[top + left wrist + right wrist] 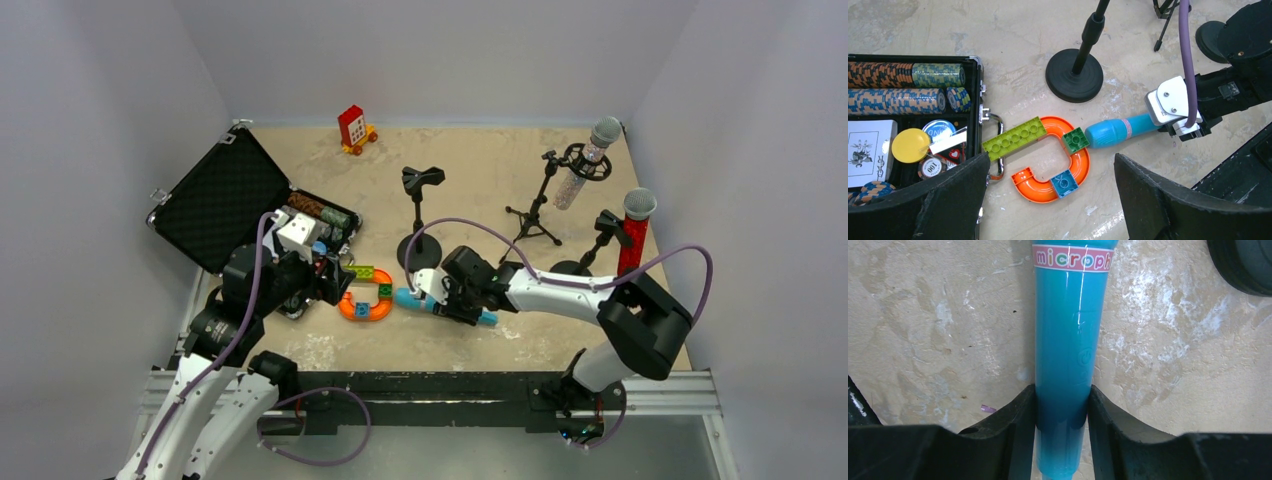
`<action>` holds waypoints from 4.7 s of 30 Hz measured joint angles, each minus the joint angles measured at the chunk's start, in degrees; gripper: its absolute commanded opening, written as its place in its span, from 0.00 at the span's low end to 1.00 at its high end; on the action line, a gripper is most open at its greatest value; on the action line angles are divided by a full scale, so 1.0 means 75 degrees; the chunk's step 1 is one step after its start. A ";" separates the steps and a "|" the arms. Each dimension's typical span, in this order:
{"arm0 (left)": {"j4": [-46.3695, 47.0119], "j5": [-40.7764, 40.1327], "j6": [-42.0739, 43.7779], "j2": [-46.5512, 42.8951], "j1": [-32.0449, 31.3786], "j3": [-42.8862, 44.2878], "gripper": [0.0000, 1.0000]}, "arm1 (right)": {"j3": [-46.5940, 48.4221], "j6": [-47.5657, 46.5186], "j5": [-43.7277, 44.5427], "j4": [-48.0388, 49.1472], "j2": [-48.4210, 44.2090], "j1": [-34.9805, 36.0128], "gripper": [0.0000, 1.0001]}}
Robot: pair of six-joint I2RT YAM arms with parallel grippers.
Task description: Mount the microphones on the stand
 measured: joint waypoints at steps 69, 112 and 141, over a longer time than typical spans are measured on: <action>0.5753 0.4911 0.2151 0.4660 0.0440 0.1711 0.97 | 0.2958 0.1492 -0.7746 0.2731 -0.2716 -0.4500 0.00; 0.5633 0.7128 0.1682 0.7434 0.0603 0.3873 0.01 | 0.2022 0.4089 -0.7903 0.7895 0.0793 -0.4453 0.00; 0.6202 0.6764 0.0979 0.6814 0.0586 0.3258 0.76 | 0.1839 0.2984 -0.7437 0.6668 -0.0076 -0.4167 0.32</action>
